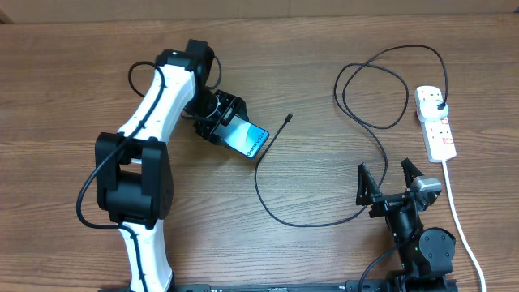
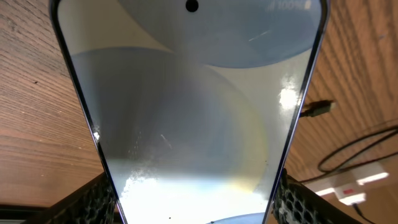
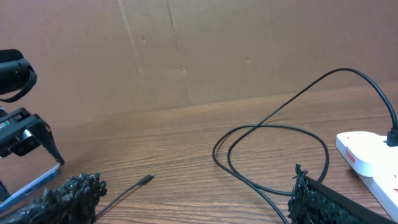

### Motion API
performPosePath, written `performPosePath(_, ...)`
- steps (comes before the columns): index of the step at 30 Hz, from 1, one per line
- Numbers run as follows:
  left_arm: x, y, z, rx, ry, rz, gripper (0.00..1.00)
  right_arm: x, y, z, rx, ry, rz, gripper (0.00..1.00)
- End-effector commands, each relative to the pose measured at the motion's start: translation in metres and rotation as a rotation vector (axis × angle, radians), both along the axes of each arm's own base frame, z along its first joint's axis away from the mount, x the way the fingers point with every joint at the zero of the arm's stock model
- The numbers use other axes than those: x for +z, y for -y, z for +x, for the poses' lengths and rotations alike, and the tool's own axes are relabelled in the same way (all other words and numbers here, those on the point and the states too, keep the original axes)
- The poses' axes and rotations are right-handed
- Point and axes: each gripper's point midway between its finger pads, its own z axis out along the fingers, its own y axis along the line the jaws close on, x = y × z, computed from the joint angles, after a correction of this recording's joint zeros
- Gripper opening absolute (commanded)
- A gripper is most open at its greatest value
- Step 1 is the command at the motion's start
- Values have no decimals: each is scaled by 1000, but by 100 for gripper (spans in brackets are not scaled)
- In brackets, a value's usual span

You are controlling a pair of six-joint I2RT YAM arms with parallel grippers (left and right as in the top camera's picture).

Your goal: Plug charger to phone and switch on socket

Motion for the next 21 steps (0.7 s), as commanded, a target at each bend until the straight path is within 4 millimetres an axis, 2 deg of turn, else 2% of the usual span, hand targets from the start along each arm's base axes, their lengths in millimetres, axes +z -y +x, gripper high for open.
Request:
performPosePath(1, 7, 6, 6, -21, 44, 31, 55, -2, 1, 0, -8, 4, -2, 100)
performPosePath(21, 5, 42, -14, -130, 52, 57, 54, -2, 1, 0, -8, 4, -2, 100)
